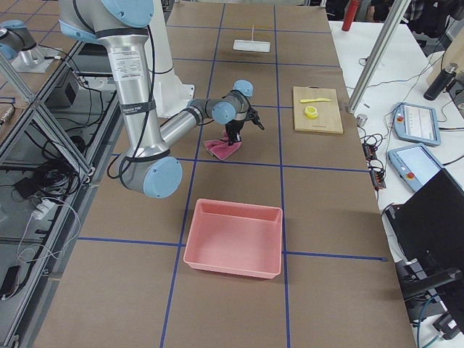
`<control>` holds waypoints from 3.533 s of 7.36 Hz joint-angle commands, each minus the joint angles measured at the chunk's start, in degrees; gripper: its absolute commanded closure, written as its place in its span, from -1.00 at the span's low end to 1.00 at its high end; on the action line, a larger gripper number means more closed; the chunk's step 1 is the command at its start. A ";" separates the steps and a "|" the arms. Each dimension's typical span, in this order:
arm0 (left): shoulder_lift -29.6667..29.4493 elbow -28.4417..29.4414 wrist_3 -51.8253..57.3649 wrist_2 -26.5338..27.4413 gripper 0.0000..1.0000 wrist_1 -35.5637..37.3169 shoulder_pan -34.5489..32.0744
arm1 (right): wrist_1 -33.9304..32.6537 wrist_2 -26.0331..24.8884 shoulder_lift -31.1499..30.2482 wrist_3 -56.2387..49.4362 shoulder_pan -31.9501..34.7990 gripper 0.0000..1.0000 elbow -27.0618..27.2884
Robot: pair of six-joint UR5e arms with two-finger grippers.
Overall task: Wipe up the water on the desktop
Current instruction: 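Wipe the table surface with the cloth held in the right gripper, then lift the cloth with the right gripper and move it over the pink bin, then open the right gripper to drop the cloth into the pink bin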
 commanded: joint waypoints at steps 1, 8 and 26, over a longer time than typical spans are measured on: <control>0.13 -0.24 -0.07 -0.18 -0.96 0.00 0.00 | 0.01 0.02 0.49 -4.71 5.60 1.00 -4.21; 0.40 -0.07 0.02 -0.18 -0.96 0.00 0.00 | -0.33 8.18 8.67 -8.77 25.88 1.00 -9.18; 0.84 -0.59 0.63 -0.18 -0.96 0.26 -2.44 | -23.38 7.57 -13.33 -46.30 54.17 -1.00 4.65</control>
